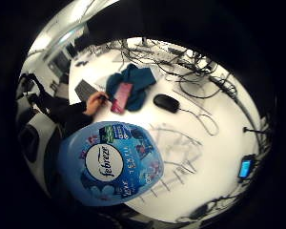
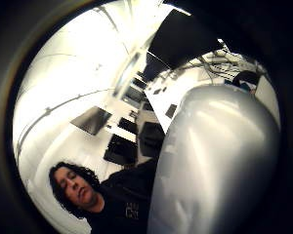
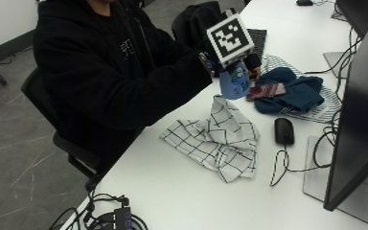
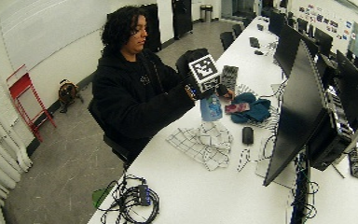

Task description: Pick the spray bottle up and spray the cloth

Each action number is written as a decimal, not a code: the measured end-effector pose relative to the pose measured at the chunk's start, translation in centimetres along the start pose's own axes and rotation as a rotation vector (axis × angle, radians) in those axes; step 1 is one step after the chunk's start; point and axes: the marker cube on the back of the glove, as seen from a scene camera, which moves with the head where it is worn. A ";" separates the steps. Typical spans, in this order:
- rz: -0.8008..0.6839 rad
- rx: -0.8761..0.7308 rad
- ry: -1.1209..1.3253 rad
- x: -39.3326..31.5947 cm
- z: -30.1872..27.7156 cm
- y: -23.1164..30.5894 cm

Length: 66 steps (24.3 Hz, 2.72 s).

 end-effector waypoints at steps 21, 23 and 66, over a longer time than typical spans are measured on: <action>0.291 0.387 -0.245 10.8 11.9 -1.9; 0.280 0.394 -0.236 10.9 12.0 -1.9; 0.564 -0.293 0.780 4.4 0.9 18.7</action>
